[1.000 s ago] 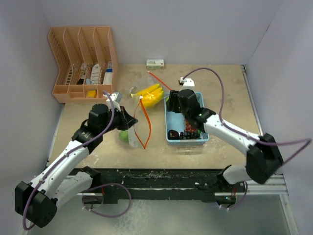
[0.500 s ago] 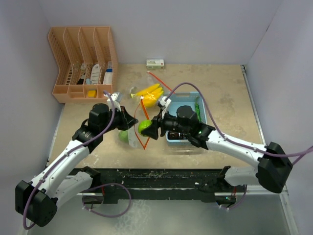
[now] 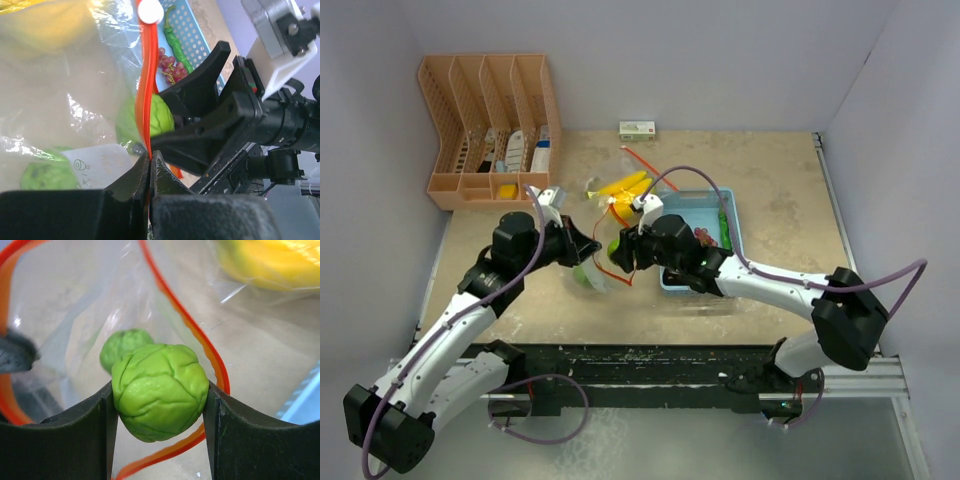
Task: Place the food in the zip-top bag and seal the zipper
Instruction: Place the fake fruit in the zipper food storage bag.
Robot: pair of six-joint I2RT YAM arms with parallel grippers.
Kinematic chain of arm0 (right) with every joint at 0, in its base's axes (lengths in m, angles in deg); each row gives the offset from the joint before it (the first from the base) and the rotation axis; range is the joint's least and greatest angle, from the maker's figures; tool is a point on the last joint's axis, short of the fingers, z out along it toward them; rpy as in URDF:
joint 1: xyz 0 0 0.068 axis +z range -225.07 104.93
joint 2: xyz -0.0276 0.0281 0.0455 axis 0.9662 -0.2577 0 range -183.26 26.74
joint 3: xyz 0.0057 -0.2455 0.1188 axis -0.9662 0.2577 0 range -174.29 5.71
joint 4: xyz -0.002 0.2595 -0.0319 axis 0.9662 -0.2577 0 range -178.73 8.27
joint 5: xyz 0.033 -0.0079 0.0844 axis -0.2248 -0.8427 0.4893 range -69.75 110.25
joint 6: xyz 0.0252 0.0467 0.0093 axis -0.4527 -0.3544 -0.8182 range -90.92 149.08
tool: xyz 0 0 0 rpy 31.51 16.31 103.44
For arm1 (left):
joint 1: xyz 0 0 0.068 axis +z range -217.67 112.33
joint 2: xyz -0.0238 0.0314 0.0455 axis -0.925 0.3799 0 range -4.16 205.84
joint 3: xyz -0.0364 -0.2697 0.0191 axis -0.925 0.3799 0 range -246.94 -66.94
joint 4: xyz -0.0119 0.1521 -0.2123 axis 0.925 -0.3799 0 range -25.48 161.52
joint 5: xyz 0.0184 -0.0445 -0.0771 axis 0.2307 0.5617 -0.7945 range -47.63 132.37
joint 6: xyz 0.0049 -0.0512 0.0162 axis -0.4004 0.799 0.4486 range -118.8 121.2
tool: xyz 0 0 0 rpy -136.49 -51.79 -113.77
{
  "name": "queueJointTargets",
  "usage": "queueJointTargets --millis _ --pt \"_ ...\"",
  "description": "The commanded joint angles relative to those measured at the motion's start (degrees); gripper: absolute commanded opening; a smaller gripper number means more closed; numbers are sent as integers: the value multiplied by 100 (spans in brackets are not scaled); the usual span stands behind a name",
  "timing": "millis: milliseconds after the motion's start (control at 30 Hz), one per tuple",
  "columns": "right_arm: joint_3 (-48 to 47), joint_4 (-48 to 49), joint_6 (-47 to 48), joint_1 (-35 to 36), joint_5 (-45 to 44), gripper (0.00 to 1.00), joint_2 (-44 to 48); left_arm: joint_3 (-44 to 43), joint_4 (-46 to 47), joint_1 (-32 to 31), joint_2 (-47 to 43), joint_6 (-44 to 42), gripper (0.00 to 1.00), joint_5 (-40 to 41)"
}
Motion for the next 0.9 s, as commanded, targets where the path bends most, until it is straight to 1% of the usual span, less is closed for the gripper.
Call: queueJointTargets --millis 0,167,233,267,333,400,433,533,600,633,700,767,800,867 --pt "-475 12 -215 -14 -1050 37 149 -202 121 -13 -154 142 0 -214" --pt "-927 14 -111 1 -613 67 7 46 403 -12 -59 279 0 -339" --pt "-955 21 -57 18 -349 86 32 117 522 -17 14 291 0 -347" --pt "-956 3 -27 24 -227 93 58 140 563 -15 57 292 0 -347" --pt "-943 -143 24 44 -176 96 155 166 637 -17 131 289 0 -347" --pt "-858 -342 33 54 -357 98 386 181 699 -13 167 281 0 -347" --pt "-782 -426 35 54 -532 100 521 198 718 -15 177 283 0 -347" --pt "-540 -821 -52 55 -1239 100 1038 180 711 -17 173 254 0 -330" --pt "-345 -1238 -404 12 -1699 97 1349 156 656 -21 141 216 0 -307" --pt "-364 -1608 -555 -57 -2092 95 1421 143 627 -18 123 201 0 -292" --pt "-468 -2456 -897 -308 -2657 94 1391 127 579 -15 71 171 0 -254" --pt "-451 -2991 -1074 -826 -2539 93 1200 110 537 -17 17 149 0 -234" --pt "-386 -3094 -1105 -1084 -2415 93 1072 109 517 -17 0 146 0 -233" --pt "-189 -3063 -1110 -1367 -2320 93 841 95 496 -18 -46 141 0 -241"
